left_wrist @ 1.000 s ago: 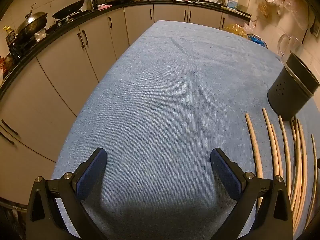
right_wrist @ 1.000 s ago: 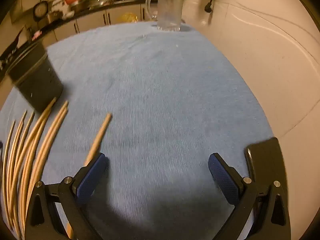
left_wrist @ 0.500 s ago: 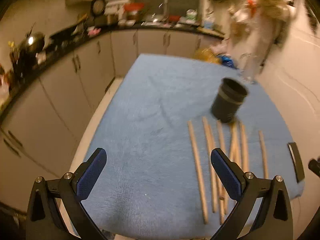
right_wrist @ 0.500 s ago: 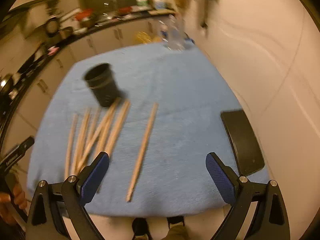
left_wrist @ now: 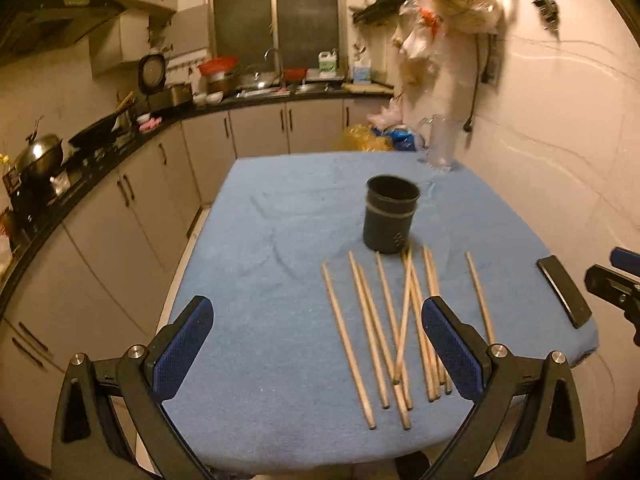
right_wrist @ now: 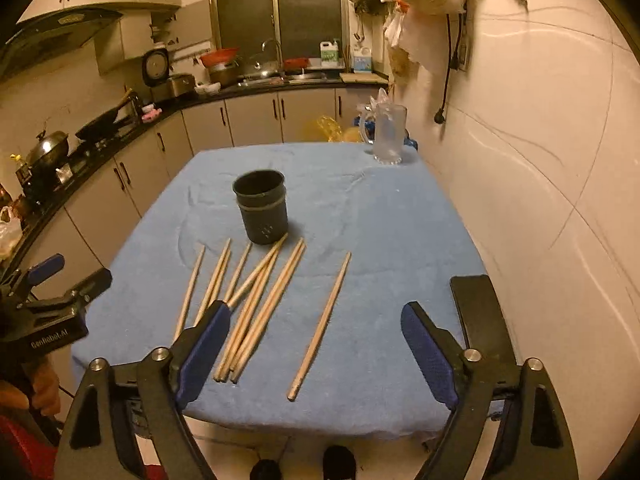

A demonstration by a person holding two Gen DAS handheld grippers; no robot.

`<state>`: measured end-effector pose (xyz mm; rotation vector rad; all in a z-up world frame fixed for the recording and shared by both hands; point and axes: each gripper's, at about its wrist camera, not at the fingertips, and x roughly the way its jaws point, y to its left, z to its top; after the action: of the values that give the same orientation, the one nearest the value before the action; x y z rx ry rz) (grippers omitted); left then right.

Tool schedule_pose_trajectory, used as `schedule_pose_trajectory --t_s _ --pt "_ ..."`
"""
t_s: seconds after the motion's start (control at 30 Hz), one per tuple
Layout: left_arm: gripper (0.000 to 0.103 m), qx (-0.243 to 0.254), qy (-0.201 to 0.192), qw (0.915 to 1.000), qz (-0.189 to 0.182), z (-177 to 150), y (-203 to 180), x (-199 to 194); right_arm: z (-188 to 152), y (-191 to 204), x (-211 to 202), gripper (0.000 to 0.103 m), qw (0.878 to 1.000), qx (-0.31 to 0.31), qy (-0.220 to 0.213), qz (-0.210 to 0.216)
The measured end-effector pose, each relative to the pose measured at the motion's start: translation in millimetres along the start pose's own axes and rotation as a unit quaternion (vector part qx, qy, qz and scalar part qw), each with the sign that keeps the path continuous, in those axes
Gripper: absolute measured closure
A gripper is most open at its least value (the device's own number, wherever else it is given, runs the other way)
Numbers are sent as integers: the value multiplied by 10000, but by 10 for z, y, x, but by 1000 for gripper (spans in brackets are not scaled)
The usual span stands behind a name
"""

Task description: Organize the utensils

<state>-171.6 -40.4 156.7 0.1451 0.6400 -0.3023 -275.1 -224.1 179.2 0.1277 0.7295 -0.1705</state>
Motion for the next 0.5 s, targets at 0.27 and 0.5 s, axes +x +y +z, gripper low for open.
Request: schedule_pose_trajectory --t_s 0.27,0.5 --pt "0 198 7 9998 -79 -76 -70 -46 -33 137 -45 15 9992 -326 -97 201" --pt "0 255 175 9995 -100 -152 -94 -12 -86 116 10 15 9994 -264 71 218"
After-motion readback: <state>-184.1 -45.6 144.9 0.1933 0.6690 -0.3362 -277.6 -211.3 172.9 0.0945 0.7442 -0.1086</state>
